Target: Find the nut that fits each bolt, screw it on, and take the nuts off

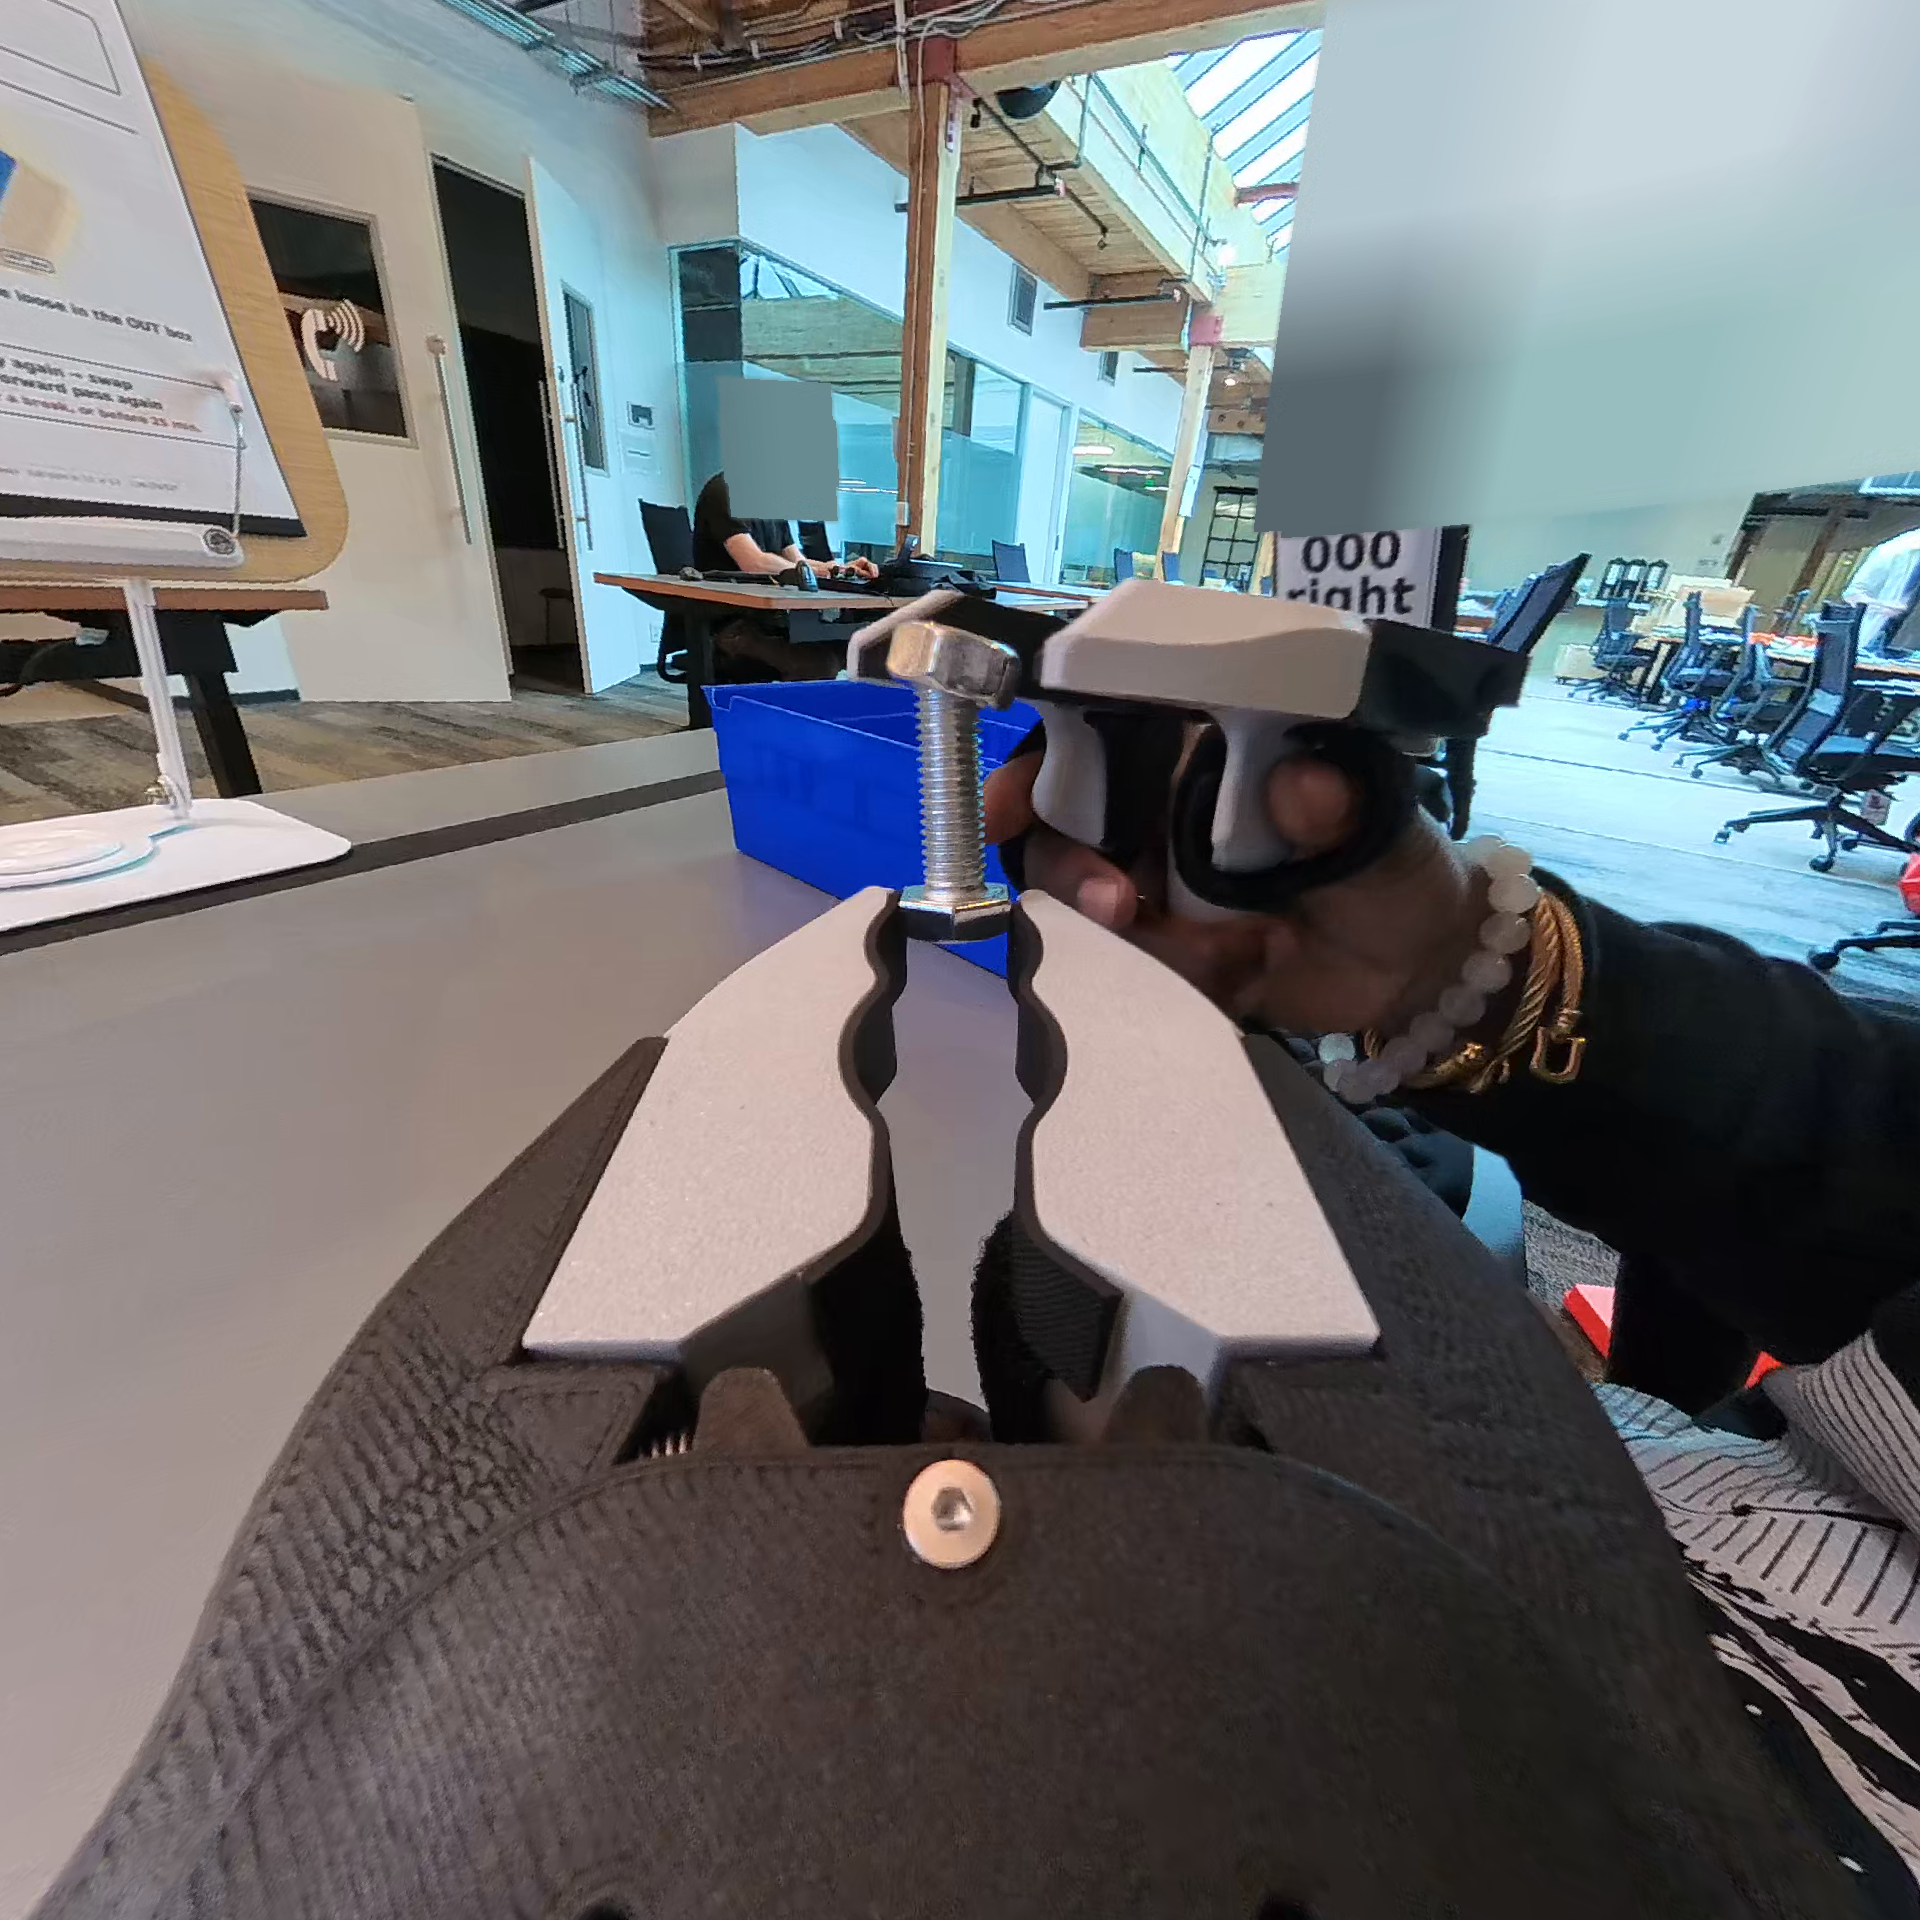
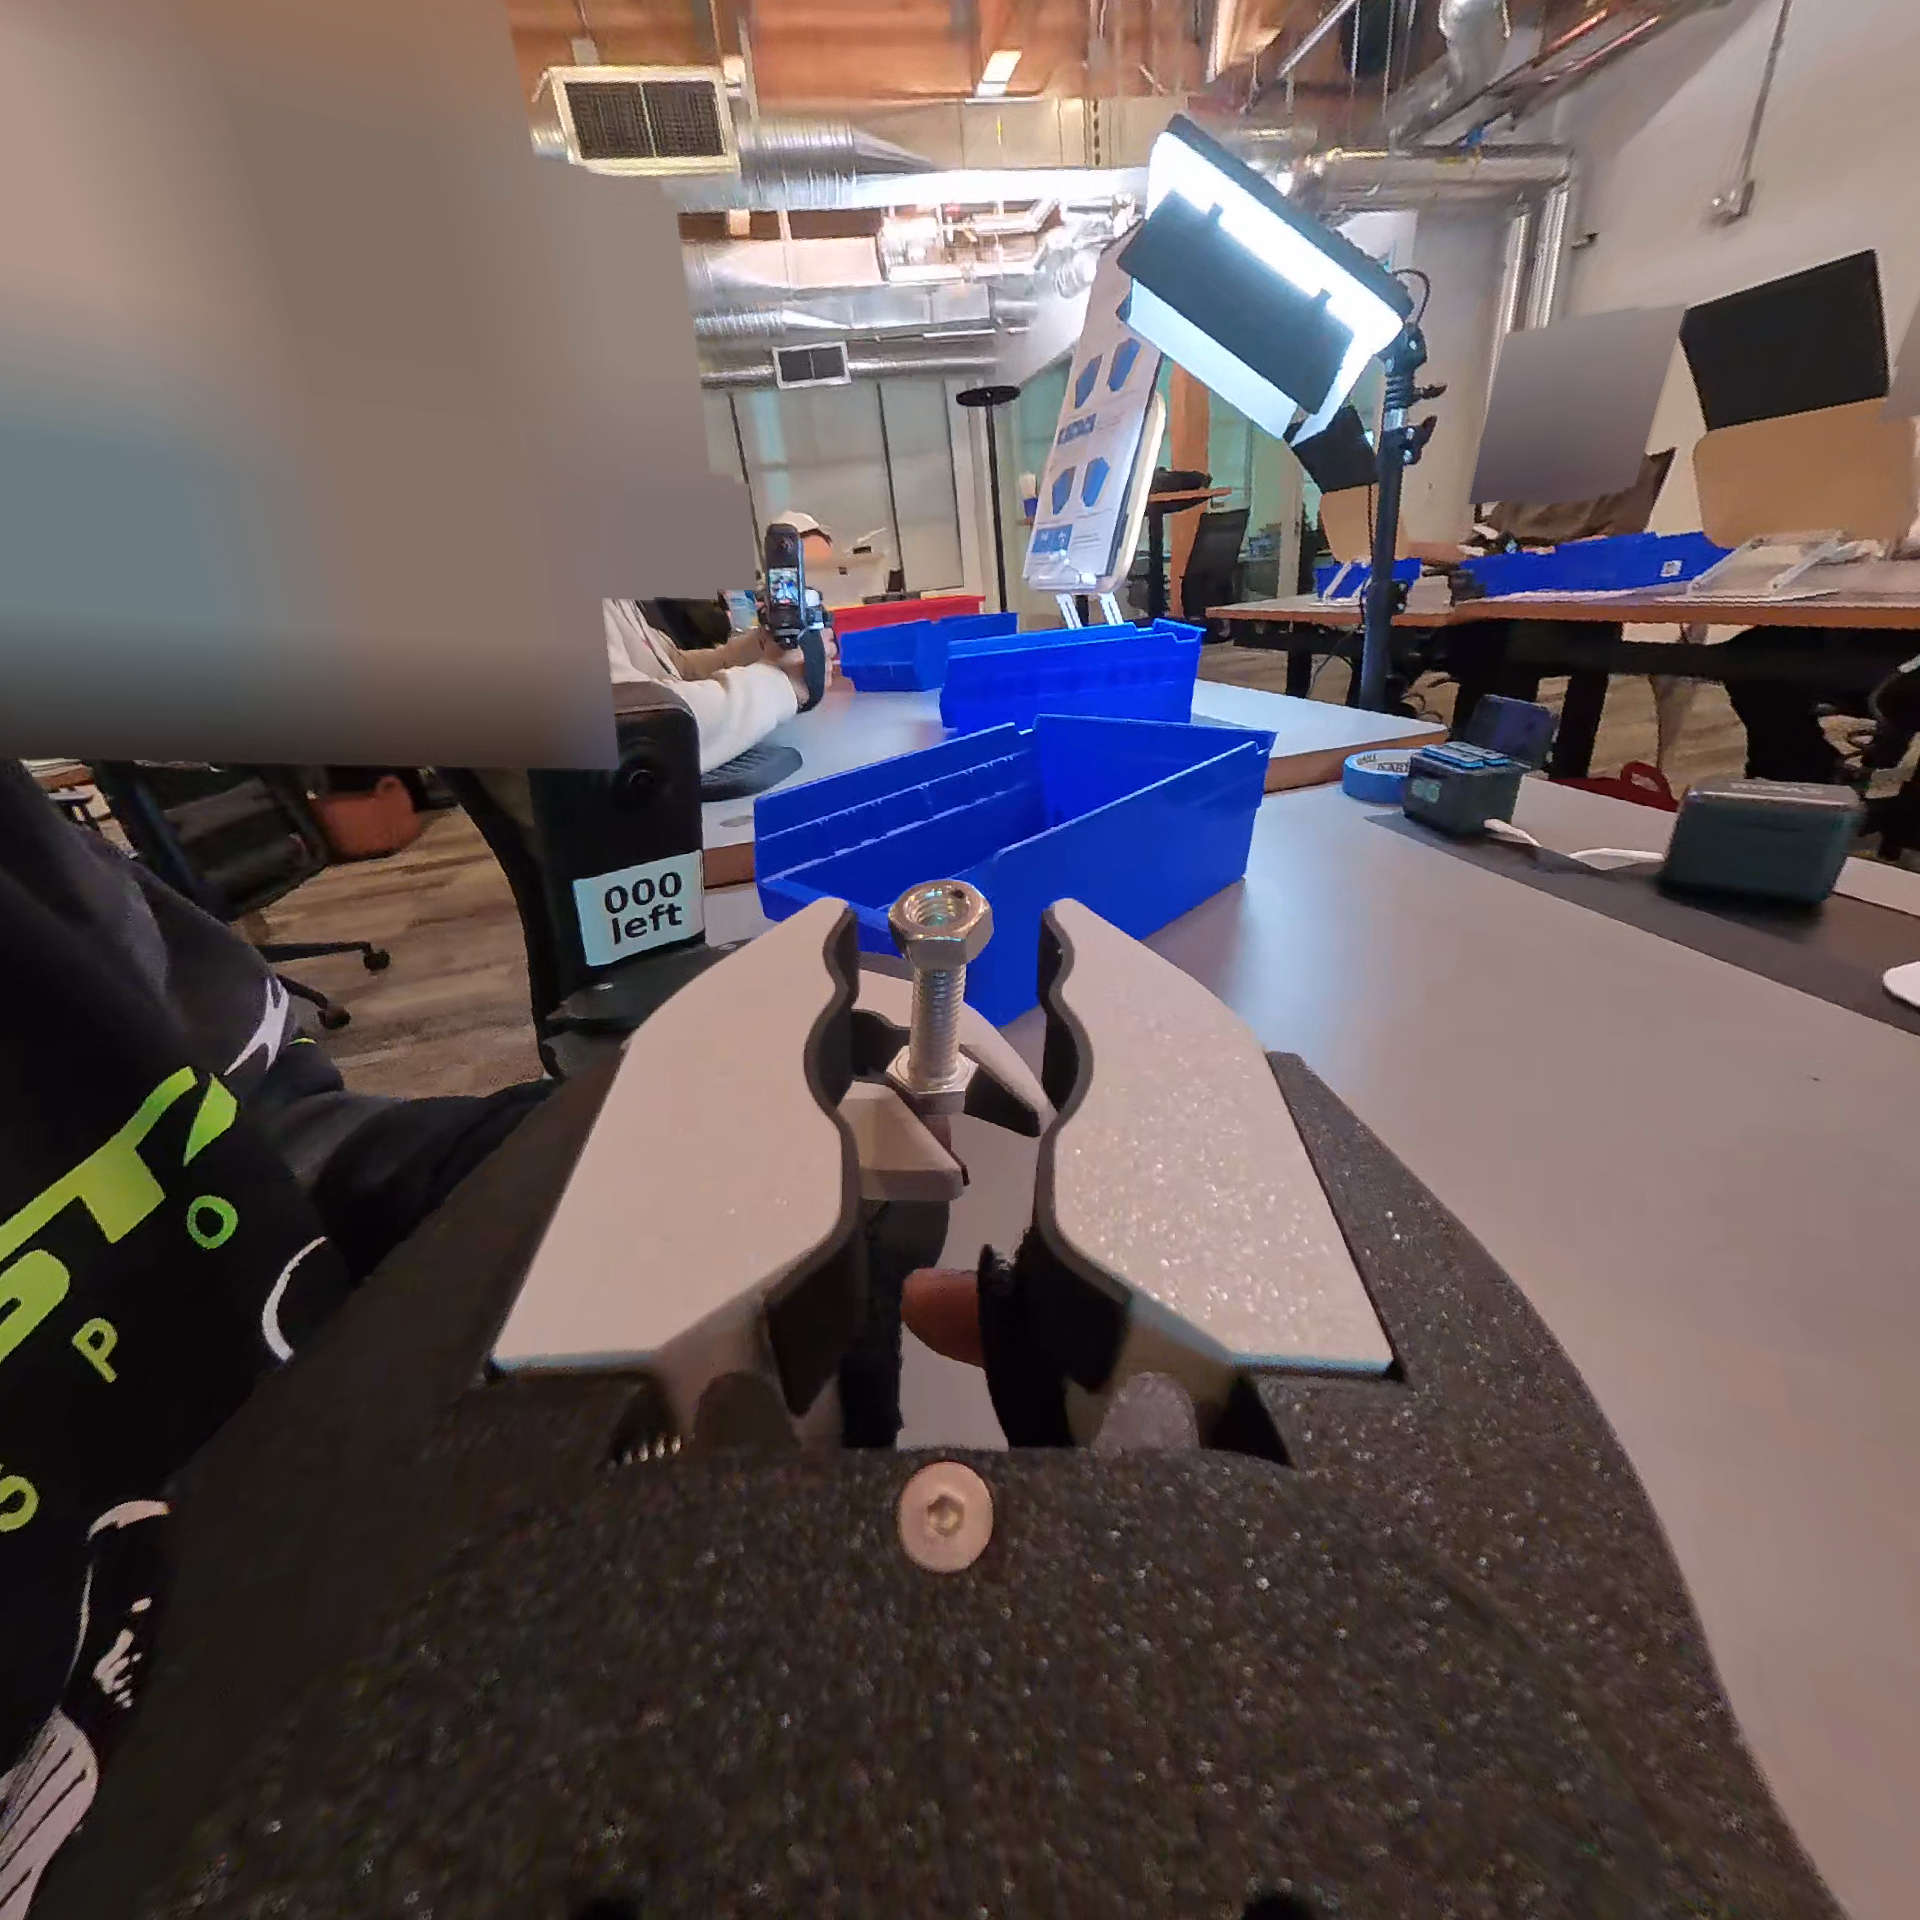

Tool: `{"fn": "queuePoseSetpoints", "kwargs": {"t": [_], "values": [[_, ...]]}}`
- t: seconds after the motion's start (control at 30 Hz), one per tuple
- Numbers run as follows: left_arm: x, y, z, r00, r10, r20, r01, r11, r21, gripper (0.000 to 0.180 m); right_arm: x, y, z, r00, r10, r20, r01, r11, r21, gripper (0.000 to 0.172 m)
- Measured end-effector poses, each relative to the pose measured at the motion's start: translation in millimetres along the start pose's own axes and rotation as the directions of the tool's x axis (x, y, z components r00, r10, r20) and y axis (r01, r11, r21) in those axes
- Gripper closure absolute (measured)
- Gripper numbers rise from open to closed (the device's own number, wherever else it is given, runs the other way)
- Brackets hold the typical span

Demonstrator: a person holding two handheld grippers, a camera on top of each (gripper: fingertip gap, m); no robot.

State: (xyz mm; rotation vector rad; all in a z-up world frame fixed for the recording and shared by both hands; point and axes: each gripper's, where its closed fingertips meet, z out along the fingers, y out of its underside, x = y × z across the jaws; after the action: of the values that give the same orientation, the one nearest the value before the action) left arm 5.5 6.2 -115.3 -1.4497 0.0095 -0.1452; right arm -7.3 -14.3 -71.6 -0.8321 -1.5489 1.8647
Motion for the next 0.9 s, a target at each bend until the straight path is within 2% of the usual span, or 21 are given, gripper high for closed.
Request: {"fn": "queuePoseSetpoints", "kwargs": {"t": [0.33,0.53,0.77,0.9], "values": [[2.3,1.5,0.5,1.000,0.022,-0.003,-0.022,1.000,-0.008,0.162,-3.3,2.2,0.3,0.998,-0.062,0.024,0.063,0.997,-0.042,0.152],[2.3,4.1,0.9,0.994,0.102,0.029,-0.101,0.994,-0.040,0.162,-5.1,4.6,-3.9,0.997,-0.069,0.038,0.074,0.985,-0.153,0.152],[11.6,7.9,2.1,0.991,0.128,-0.029,-0.130,0.990,-0.062,0.162,-11.0,7.5,-13.1,0.987,-0.032,0.159,0.079,0.951,-0.298,0.152],[7.7,8.6,3.2,0.992,0.126,0.013,-0.125,0.990,-0.071,0.162,-7.0,8.6,-12.6,0.992,-0.027,0.124,0.066,0.945,-0.320,0.152]]}}
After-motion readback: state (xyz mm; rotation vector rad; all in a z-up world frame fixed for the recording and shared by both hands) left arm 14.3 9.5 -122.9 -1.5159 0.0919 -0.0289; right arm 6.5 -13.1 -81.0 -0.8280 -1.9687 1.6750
